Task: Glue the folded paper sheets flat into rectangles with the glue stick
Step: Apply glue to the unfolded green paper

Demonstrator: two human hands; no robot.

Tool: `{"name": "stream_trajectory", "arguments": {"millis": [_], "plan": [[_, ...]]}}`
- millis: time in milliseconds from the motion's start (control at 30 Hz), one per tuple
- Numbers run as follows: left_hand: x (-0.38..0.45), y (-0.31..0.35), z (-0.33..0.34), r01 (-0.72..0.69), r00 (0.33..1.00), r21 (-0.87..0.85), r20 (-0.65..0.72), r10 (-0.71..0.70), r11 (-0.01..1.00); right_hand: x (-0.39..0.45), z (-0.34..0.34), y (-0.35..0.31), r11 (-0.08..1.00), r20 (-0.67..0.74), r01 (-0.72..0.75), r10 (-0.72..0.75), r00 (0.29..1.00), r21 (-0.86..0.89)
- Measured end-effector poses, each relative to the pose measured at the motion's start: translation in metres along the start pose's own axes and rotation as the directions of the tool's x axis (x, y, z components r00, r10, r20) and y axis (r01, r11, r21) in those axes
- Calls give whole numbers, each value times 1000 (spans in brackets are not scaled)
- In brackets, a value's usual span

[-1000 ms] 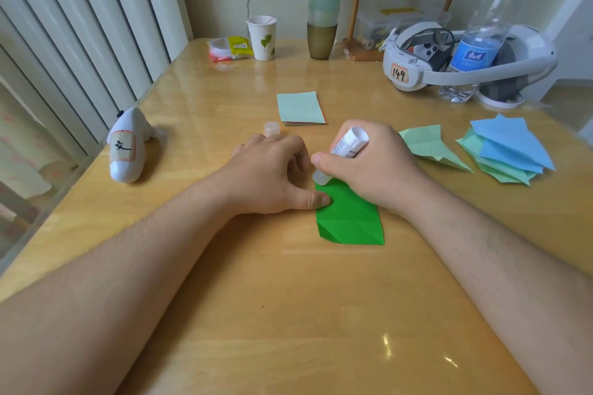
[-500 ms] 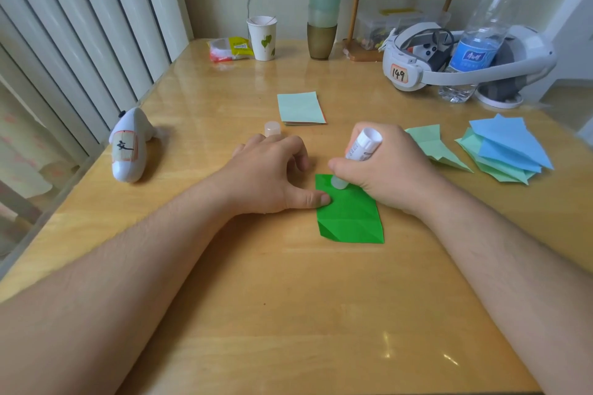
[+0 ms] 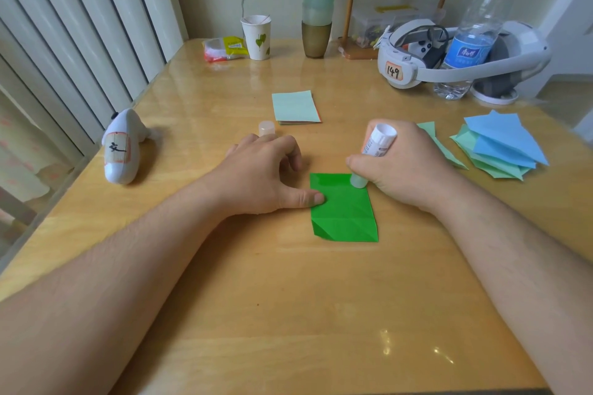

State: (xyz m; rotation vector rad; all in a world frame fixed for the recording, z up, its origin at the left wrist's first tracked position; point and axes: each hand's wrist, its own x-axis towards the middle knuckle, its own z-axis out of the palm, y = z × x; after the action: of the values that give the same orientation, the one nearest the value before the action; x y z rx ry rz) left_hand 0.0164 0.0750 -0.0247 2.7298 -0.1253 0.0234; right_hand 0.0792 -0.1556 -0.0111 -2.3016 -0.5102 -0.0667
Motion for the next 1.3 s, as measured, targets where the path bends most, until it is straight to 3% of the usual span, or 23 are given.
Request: {"name": "stream_trajectory", "arguments": {"millis": [167,267,367,533,900,1067,1300], "plan": [[0,0,0,0,1000,8,-2,0,1000,-1,-2,-2,1000,-73,23,-23,997,-8],[1,0,0,1,1000,9,-4,-1,1000,1,0,-6,978,-169,25,10,986,206],[1,0,1,1,1000,13,2,-2,1000,0,10,-12,955,-146,76,-35,989,286],[1,-1,1,3,1000,10,-5,-3,1000,-2,25,-19,980,-27,73,-69,997,187],[2,0,3,13,1000,7,-9,-13,1000,1,28,-21,996,25,78,-79,997,47],[0,0,1,0,1000,7,1,0,1000,-1,12,-9,993,103,79,-89,991,92],[0,-6,0,-22,1000,-7,18,22,1000,-1,-3,5,992,99,54,-65,993,111]]}}
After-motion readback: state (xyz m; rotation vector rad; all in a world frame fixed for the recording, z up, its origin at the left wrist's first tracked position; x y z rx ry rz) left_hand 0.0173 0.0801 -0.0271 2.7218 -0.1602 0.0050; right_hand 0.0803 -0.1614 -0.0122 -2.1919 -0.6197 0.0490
